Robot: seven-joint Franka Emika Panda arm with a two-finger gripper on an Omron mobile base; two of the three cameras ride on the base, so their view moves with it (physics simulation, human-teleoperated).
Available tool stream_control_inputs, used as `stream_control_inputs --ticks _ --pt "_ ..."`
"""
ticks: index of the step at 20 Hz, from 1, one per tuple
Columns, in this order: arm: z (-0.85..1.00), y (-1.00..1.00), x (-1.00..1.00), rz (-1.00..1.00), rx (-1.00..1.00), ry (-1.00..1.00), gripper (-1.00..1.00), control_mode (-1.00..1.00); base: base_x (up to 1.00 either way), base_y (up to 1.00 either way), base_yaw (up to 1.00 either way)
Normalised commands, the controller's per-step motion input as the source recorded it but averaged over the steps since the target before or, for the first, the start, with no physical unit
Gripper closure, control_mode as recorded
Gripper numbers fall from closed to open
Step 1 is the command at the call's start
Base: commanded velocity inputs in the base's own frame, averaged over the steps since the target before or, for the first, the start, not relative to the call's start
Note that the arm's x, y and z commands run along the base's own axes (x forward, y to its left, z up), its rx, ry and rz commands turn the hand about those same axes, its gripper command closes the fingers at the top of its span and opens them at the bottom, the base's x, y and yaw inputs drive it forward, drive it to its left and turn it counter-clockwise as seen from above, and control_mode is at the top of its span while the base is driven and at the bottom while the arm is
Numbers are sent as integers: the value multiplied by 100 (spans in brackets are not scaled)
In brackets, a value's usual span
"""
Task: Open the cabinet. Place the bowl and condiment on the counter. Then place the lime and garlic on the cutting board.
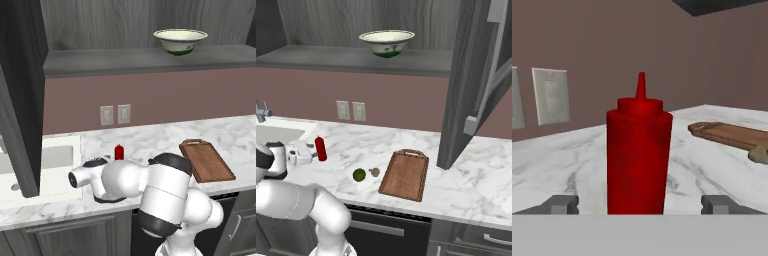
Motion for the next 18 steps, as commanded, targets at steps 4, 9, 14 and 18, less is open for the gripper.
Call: stream_control_inputs --ticks 4,9,14,18 --pt "2 0 -31 0 0 -15 -100 -100 0 0 0" --pt "58 2 -36 0 0 -10 -100 -100 0 0 0" --pt "100 10 -21 0 0 1 -100 -100 0 0 0" --pt "82 3 -23 -1 0 18 -100 -100 0 0 0"
